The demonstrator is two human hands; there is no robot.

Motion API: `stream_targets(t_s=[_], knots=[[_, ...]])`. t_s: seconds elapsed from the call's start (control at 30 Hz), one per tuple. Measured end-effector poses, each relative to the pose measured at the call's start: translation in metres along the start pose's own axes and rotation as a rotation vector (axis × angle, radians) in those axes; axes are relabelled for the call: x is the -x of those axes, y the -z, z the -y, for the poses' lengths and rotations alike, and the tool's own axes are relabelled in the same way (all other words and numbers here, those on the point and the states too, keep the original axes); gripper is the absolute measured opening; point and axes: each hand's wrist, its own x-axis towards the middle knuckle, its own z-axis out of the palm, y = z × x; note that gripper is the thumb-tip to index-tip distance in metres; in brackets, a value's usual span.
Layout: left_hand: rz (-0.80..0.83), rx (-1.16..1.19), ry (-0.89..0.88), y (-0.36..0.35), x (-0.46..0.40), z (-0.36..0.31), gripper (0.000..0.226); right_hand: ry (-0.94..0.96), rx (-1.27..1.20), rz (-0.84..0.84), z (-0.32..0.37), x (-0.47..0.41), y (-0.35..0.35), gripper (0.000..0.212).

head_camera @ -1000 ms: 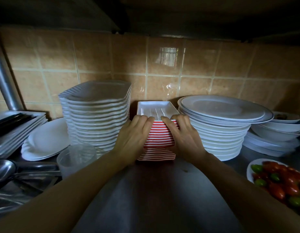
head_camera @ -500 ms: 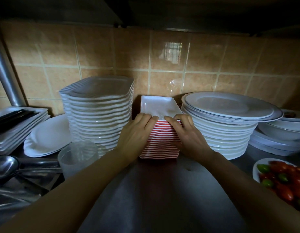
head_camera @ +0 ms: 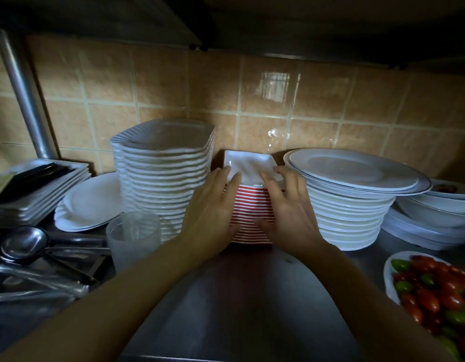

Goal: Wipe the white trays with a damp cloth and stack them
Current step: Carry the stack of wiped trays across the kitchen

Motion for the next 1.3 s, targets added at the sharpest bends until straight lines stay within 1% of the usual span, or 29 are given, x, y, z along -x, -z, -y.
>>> stream_targets(t_s=[0.07, 0.13, 0.23, 0.33, 0.4, 0.47, 0.57, 0.63, 0.8, 0.93, 1.03, 1.2, 1.3], knots=[[-0.031, 0.020, 0.028, 0.017, 0.014, -0.001, 0.093, -0.022, -0.049, -0.034, 0.016, 0.000, 0.008, 0.090], [-0.061, 0.014, 0.058, 0.037, 0.029, 0.003, 0.093, -0.001, -0.103, -0.050, 0.036, 0.000, 0.015, 0.085], [-0.053, -0.013, 0.116, 0.065, 0.058, 0.022, 0.094, 0.027, -0.212, -0.067, 0.074, -0.001, 0.023, 0.080], [-0.065, -0.063, 0.178, 0.095, 0.099, 0.051, 0.093, 0.090, -0.314, -0.039, 0.122, -0.002, 0.026, 0.078], [-0.090, -0.085, 0.241, 0.117, 0.131, 0.073, 0.092, 0.137, -0.322, -0.007, 0.159, -0.003, 0.027, 0.081], [-0.110, -0.108, 0.306, 0.137, 0.166, 0.097, 0.092, 0.168, -0.334, 0.000, 0.200, -0.002, 0.028, 0.085], [-0.087, -0.170, 0.391, 0.169, 0.226, 0.132, 0.094, 0.232, -0.483, 0.048, 0.274, 0.006, 0.030, 0.083], [-0.076, -0.193, 0.438, 0.191, 0.268, 0.153, 0.092, 0.280, -0.548, 0.101, 0.325, 0.015, 0.031, 0.082], [-0.038, -0.284, 0.592, 0.243, 0.376, 0.201, 0.084, 0.397, -0.638, 0.159, 0.454, 0.039, 0.029, 0.080], [-0.015, -0.346, 0.761, 0.279, 0.458, 0.231, 0.083, 0.490, -0.739, 0.242, 0.546, 0.058, 0.031, 0.083], [-0.008, -0.404, 0.885, 0.305, 0.514, 0.250, 0.084, 0.601, -0.805, 0.290, 0.613, 0.068, 0.032, 0.082], [-0.044, -0.487, 1.116, 0.345, 0.598, 0.276, 0.086, 0.778, -0.905, 0.371, 0.716, 0.085, 0.028, 0.082], [-0.039, -0.544, 1.242, 0.362, 0.645, 0.291, 0.086, 0.862, -0.969, 0.413, 0.773, 0.095, 0.018, 0.083]])
